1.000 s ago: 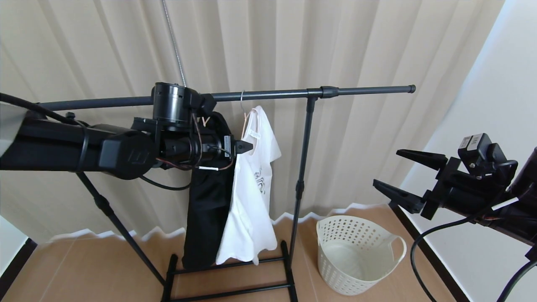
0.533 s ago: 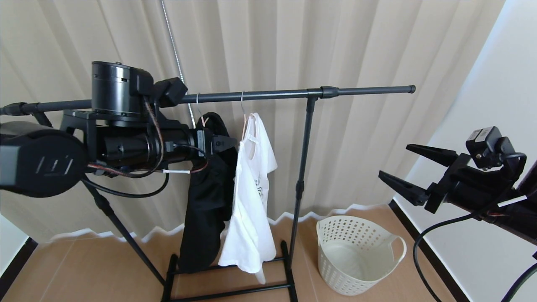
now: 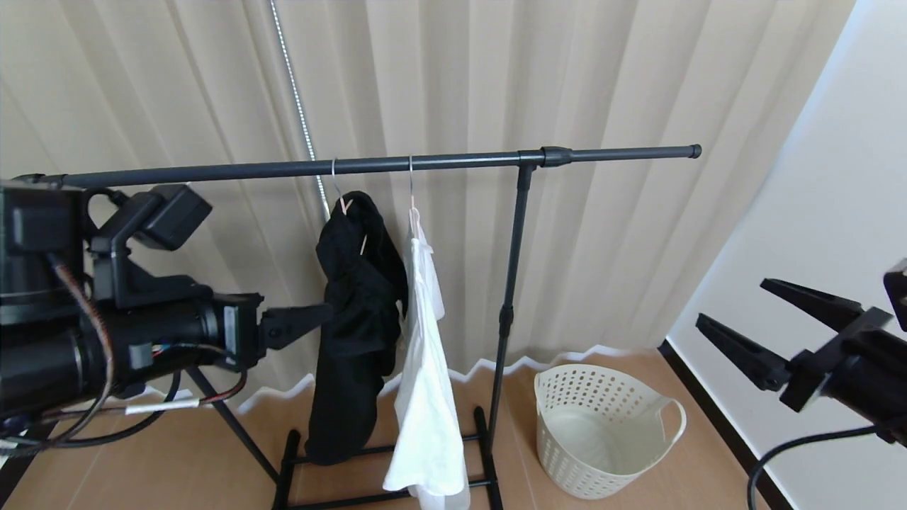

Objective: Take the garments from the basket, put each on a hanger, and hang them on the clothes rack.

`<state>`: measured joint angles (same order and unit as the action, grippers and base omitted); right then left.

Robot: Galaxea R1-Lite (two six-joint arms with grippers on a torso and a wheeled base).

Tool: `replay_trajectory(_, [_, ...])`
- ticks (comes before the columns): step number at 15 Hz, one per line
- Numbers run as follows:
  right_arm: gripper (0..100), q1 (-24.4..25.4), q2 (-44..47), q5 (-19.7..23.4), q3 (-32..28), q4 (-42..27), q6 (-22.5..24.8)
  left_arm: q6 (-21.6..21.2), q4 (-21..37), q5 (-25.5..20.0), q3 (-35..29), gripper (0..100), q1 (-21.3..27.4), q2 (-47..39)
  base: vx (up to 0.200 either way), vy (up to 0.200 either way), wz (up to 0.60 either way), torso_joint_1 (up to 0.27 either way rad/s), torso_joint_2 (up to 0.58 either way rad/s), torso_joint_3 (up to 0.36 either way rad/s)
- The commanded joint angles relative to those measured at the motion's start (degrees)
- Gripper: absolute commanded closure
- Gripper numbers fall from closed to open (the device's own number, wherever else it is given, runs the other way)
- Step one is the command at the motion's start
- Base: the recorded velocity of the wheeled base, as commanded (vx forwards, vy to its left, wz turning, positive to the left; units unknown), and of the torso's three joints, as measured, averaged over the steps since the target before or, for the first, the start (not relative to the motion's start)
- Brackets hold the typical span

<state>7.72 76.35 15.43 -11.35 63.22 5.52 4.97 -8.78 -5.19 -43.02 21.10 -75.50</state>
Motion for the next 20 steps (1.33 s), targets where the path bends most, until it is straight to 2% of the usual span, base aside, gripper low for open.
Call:
replay_trajectory(1, [0,0.11,-11.13,-2.69,8.45,-2.93,0.37,-0.40,-0.10,0.01,8.13,0,-0.01,10.28,0.000,0.000,0.00,0.000,0.00,0.000])
replay_trajectory(3, [0,0.11,-20.71,-3.66,11.35,-10.40,0.37,-0.40,-0.10,0.01,15.34,0,-0.01,16.26,0.000,0.000,0.00,0.000,0.00,0.000])
replay_trajectory(4, [0,0.11,-26.16,-3.92,11.35,-17.43,0.37,-0.40,-0.10,0.01,18.41,0,-0.01,18.46,0.000,0.000,0.00,0.000,0.00,0.000])
replay_trajectory(7, [0,-0.25,-48.31,-4.45,11.09,-45.03,0.37,-0.32,-0.01,0.01,27.11,0,-0.27,27.86,0.000,0.000,0.00,0.000,0.00,0.000])
replay_trajectory(8, [0,-0.60,-54.46,-4.89,10.12,-51.97,0.37,-0.32,0.08,0.10,29.49,0,-0.36,31.02,0.000,0.000,0.00,0.000,0.00,0.000])
replay_trajectory(10, [0,-1.04,-62.11,-7.87,9.68,-60.50,0.37,-0.32,0.25,1.59,33.79,0,-0.27,36.21,0.000,0.000,0.00,0.000,0.00,0.000])
replay_trajectory(12, [0,-1.04,-67.30,-10.86,11.00,-64.36,0.37,-0.58,0.25,3.70,38.71,0,-0.27,40.96,0.000,0.000,0.00,0.000,0.00,0.000])
replay_trajectory(14, [0,-1.04,-68.79,-12.01,10.73,-64.89,-0.07,-1.02,0.25,6.25,43.02,0,-0.36,45.44,0.000,0.000,0.00,0.000,0.00,0.000])
replay_trajectory(17, [0,-1.48,-69.41,-13.59,10.73,-64.98,-0.42,-2.07,6.32,13.02,43.02,0,-1.50,53.00,0.000,0.000,0.00,0.000,0.00,0.000])
replay_trajectory(18, [0,-2.44,-70.20,-13.94,10.73,-64.98,-0.69,-3.30,6.58,14.25,43.02,0,-3.26,54.67,0.000,0.000,0.00,0.000,0.00,0.000])
replay_trajectory(20, [0,-5.87,-71.87,-14.03,10.73,-65.07,-0.78,-9.02,6.67,14.07,43.02,0,-12.93,60.55,0.000,0.000,0.00,0.000,0.00,0.000])
